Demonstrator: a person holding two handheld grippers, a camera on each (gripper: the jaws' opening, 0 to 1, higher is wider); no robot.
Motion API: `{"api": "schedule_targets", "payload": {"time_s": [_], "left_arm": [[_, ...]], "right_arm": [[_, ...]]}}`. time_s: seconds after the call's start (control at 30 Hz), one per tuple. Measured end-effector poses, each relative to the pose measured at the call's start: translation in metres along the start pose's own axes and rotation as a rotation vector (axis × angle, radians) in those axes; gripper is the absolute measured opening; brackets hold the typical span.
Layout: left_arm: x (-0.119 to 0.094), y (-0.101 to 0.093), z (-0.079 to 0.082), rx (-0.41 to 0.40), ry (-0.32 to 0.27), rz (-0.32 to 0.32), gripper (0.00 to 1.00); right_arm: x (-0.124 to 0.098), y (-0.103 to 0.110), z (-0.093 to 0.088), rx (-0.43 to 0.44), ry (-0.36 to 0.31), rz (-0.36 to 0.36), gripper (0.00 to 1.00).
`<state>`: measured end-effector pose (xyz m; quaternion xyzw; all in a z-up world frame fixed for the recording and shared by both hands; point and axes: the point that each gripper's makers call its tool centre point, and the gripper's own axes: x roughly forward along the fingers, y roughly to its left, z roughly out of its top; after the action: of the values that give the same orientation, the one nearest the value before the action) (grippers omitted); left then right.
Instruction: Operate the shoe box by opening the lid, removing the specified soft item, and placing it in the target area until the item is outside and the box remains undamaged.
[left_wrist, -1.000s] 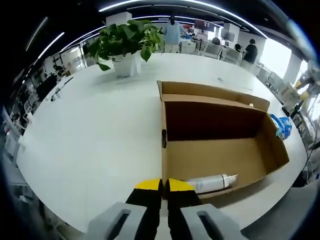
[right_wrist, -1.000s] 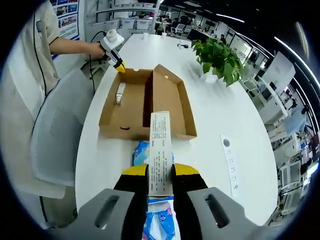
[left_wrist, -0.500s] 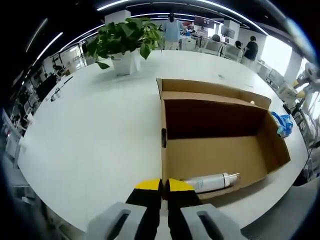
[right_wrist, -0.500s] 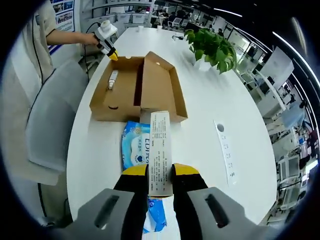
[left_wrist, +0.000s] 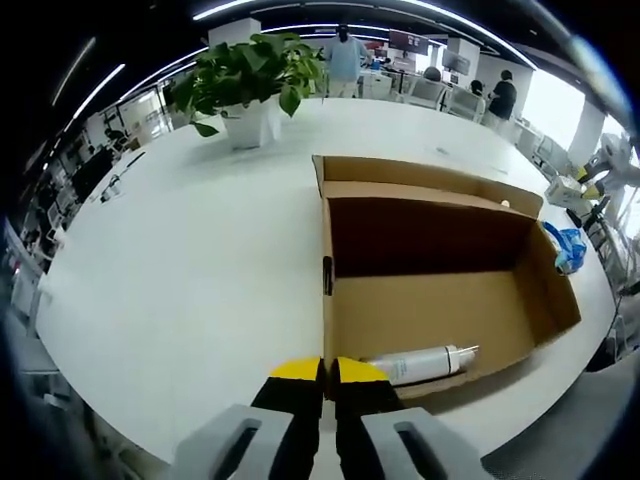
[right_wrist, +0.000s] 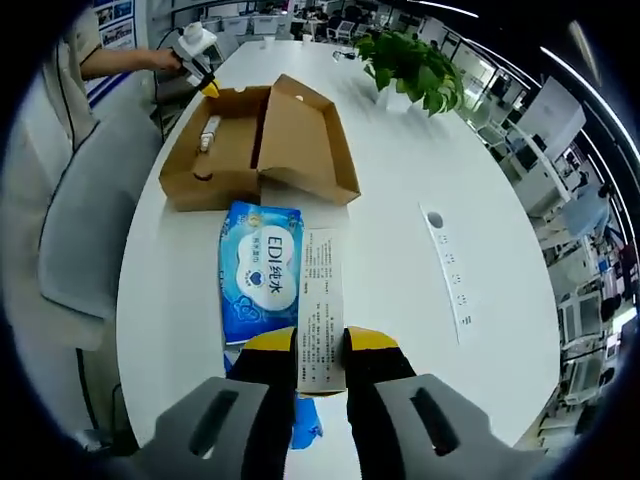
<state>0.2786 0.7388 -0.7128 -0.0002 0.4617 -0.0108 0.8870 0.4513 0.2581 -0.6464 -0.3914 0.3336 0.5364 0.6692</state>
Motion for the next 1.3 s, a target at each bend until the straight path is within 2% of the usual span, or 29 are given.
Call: {"api": "schedule_targets", "payload": {"time_s": [0.27, 0.6, 0.87, 1.3], "left_arm": [[0.000, 0.000, 0.000, 0.003, 0.001, 0.001, 0.02], [0.000, -0.001, 0.000, -0.003, 0.003, 0.000, 0.02], [0.000, 0.000, -0.001, -0.006, 0.005, 0.003, 0.02], [0.001, 0.000, -0.001, 0.004, 0.026, 0.010, 0.02]], "right_arm": [[0.013, -0.007, -0.021, 0.015, 0.033, -0.006, 0.15], [0.030, -0.003, -0.039, 0.006, 0.076, 0.016, 0.15], [0.042, -0.007, -0.064, 0.007, 0.110, 0.034, 0.15], [0.045, -0.003, -0.090, -0.028, 0.144, 0.059, 0.15]]}}
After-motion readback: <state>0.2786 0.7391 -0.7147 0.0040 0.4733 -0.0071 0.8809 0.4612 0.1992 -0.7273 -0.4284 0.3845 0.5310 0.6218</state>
